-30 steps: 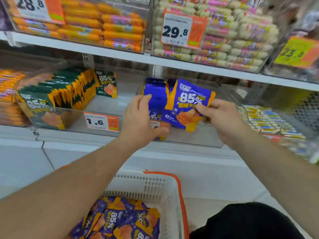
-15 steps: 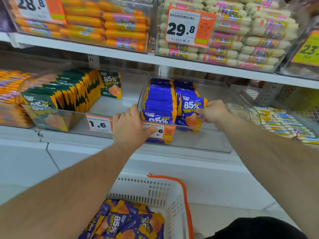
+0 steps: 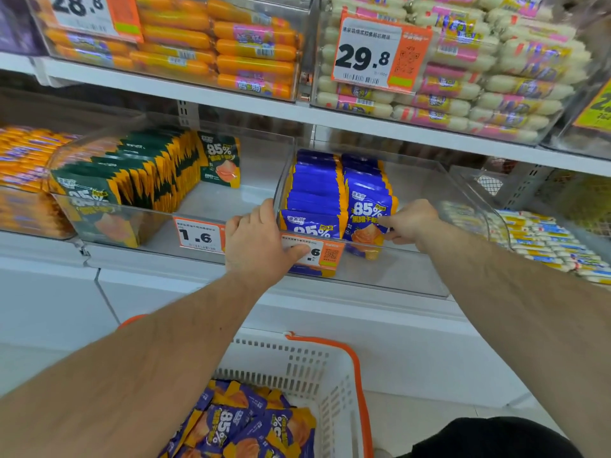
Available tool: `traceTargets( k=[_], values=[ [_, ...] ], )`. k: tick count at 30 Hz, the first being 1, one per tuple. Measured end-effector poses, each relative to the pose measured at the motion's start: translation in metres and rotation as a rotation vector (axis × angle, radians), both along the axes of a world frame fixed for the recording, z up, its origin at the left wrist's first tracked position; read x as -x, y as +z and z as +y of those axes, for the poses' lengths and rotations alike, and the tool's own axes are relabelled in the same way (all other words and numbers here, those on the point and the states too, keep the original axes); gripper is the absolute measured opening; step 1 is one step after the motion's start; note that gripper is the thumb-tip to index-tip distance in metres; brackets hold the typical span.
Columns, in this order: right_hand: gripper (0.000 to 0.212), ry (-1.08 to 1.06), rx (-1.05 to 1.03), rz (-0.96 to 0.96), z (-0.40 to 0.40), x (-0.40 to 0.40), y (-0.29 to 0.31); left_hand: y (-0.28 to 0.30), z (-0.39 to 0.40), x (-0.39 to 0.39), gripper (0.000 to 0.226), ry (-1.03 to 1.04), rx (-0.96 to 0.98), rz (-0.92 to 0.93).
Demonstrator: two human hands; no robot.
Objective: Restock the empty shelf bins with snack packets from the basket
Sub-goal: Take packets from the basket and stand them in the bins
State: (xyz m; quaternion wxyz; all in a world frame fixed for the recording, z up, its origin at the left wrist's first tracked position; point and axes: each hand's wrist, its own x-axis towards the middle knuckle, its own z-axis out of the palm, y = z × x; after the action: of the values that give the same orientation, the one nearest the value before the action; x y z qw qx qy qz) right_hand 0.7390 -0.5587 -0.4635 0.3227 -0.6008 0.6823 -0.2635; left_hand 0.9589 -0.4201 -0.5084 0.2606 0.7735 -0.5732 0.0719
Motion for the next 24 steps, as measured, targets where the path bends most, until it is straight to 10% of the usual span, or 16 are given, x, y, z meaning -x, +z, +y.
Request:
traceTargets(
  k=[6,13,18,24],
  values=[
    [0.023,-0.158,0.312,0.286,0.028,-0.002,0.020,0.015,0.009,-0.004,0.102,-0.092,-0.096,0.087],
    [0.007,0.214,0.896,-0.025,0.114,-0.067,0.011,0.003,0.073,-0.025,0.106,-0.229,-0.050,0.019],
    [0.006,0.479,0.768,-0.077,0.150,-0.125,-0.067,-0.031,0.115,-0.052,0.092,-0.257,-0.327,0.023],
    [0.015,0.701,0.136,0.249,0.169,-0.147,-0.203,-0.069,0.134,-0.073,0.078,-0.268,-0.681,0.067]
  ],
)
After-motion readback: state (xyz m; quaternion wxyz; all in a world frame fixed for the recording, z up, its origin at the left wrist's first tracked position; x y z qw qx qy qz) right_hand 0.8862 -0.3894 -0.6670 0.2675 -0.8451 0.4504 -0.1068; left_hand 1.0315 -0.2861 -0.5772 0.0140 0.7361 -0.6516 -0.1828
